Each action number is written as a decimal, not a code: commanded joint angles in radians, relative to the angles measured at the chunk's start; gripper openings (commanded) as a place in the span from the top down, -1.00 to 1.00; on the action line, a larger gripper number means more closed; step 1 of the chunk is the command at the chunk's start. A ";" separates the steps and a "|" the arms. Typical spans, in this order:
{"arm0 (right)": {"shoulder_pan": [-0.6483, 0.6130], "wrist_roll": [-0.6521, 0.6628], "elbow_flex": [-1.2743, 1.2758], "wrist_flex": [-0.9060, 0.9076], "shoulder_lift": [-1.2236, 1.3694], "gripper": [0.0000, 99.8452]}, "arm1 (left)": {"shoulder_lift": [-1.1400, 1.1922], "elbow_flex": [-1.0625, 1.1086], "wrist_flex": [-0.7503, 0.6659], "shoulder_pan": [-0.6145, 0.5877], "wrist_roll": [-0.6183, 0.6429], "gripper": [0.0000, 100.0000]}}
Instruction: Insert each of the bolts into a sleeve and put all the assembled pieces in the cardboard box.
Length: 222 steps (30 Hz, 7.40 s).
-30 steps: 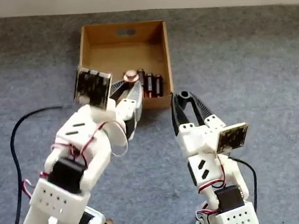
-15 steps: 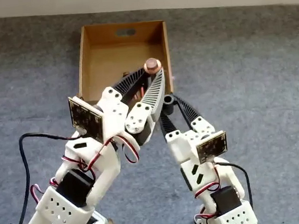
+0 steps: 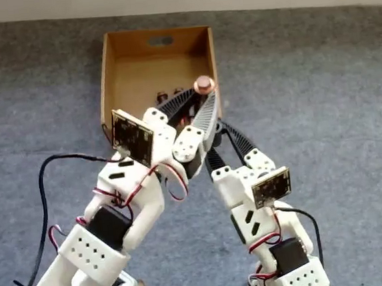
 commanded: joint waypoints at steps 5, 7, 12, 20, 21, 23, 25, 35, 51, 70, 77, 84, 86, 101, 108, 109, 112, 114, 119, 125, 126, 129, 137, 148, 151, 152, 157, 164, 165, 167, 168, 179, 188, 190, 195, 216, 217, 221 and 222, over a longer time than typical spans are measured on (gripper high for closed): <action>-0.010 -0.009 -0.047 -0.022 -0.013 0.99 | 0.036 0.010 -0.035 0.013 0.009 0.98; -0.010 -0.009 -0.047 -0.022 -0.013 0.99 | 0.036 0.010 -0.035 0.013 0.009 0.98; -0.010 -0.009 -0.047 -0.022 -0.013 0.99 | 0.041 0.007 -0.035 0.015 0.009 0.98; -0.010 -0.009 -0.047 -0.022 -0.013 0.99 | 0.038 -0.041 -0.035 0.015 0.117 0.98; -0.010 -0.009 -0.047 -0.022 -0.013 0.99 | 0.041 -0.048 -0.035 0.015 0.137 0.98; -0.010 -0.009 -0.047 -0.022 -0.013 0.99 | 0.042 -0.053 -0.035 0.015 0.153 0.98; -0.010 -0.009 -0.047 -0.022 -0.013 0.99 | 0.042 -0.051 -0.032 0.013 0.152 0.98; -0.010 -0.009 -0.047 -0.022 -0.013 0.99 | 0.044 -0.133 -0.032 0.013 0.152 0.98; -0.010 -0.009 -0.047 -0.022 -0.013 0.99 | 0.044 -0.096 0.058 0.015 0.152 0.98; -0.010 -0.009 -0.045 -0.021 -0.013 0.99 | 0.044 -0.079 0.140 0.010 0.152 0.98; -0.010 -0.009 -0.045 -0.021 -0.013 0.99 | 0.042 -0.079 0.149 0.013 0.150 0.98; -0.010 -0.009 -0.045 -0.021 -0.013 0.99 | 0.038 -0.079 0.207 0.013 -0.002 0.98; -0.010 -0.009 -0.045 -0.021 -0.013 0.99 | 0.036 -0.079 0.224 0.008 -0.069 0.98; -0.010 -0.009 -0.045 -0.021 -0.013 0.99 | 0.036 -0.005 0.226 -0.021 0.072 0.98; -0.010 -0.009 -0.045 -0.021 -0.013 0.99 | 0.036 0.004 0.227 -0.065 0.081 0.98; -0.010 -0.009 -0.045 -0.021 -0.013 0.99 | 0.036 0.015 0.227 -0.065 0.081 0.98; -0.010 -0.009 -0.045 -0.021 -0.013 0.99 | 0.035 0.048 0.227 -0.056 0.084 0.98; -0.010 -0.009 -0.045 -0.021 -0.013 0.99 | 0.035 0.062 0.229 -0.056 0.083 0.96; -0.010 -0.009 -0.045 -0.021 -0.013 0.99 | 0.035 0.097 0.229 -0.056 0.086 0.75; -0.010 -0.009 -0.045 -0.021 -0.013 0.99 | 0.035 0.099 0.229 -0.064 0.086 0.76; -0.010 -0.009 -0.045 -0.021 -0.013 0.99 | 0.035 0.099 0.229 -0.061 0.086 0.76; -0.010 -0.009 -0.045 -0.021 -0.013 0.99 | 0.035 0.099 0.229 -0.056 0.086 0.75; -0.010 -0.009 -0.045 -0.021 -0.013 0.99 | 0.033 0.091 0.316 -0.031 0.086 0.75; -0.010 -0.009 -0.045 -0.021 -0.013 0.99 | 0.033 0.081 0.321 -0.030 0.086 0.75; -0.010 -0.009 -0.045 -0.021 -0.013 0.99 | 0.033 0.064 0.319 -0.028 0.086 0.75; -0.010 -0.009 -0.045 -0.021 -0.013 0.99 | 0.033 0.059 0.319 -0.028 0.086 0.75; -0.010 -0.009 -0.045 -0.021 -0.013 0.99 | 0.033 0.013 0.319 -0.028 0.086 0.75; -0.010 -0.009 -0.045 -0.021 -0.013 0.99 | 0.041 0.005 0.325 0.024 0.086 0.74; -0.010 -0.008 -0.045 -0.021 -0.013 0.99 | 0.041 0.012 0.325 0.027 0.086 0.72; -0.010 -0.008 -0.045 -0.021 -0.013 0.99 | 0.036 0.033 0.319 0.024 0.086 0.65; -0.010 -0.008 -0.045 -0.021 -0.013 0.99 | 0.036 0.039 0.319 0.022 0.086 0.63; -0.010 -0.009 -0.045 -0.021 -0.013 0.99 | 0.022 0.048 0.321 0.010 0.086 0.61; -0.010 -0.009 -0.044 -0.021 -0.013 0.99 | -0.125 0.082 0.324 0.061 0.086 0.64; -0.010 -0.009 -0.044 -0.021 -0.013 0.99 | -0.143 0.116 0.324 0.061 0.083 0.68; -0.010 -0.008 -0.044 -0.021 -0.013 0.99 | -0.249 0.174 0.324 0.054 0.084 0.74; -0.010 -0.009 -0.012 -0.021 -0.013 0.99 | -0.677 0.567 0.255 -0.754 0.080 0.98; -0.010 -0.009 -0.012 -0.021 -0.013 0.99 | -0.677 0.590 0.244 -0.776 0.078 0.98; -0.010 -0.009 -0.010 -0.021 -0.012 0.99 | -0.677 0.613 0.336 -0.788 -0.112 0.98; -0.010 -0.009 -0.010 -0.021 -0.013 0.99 | -0.673 0.610 0.384 -0.782 -0.143 0.98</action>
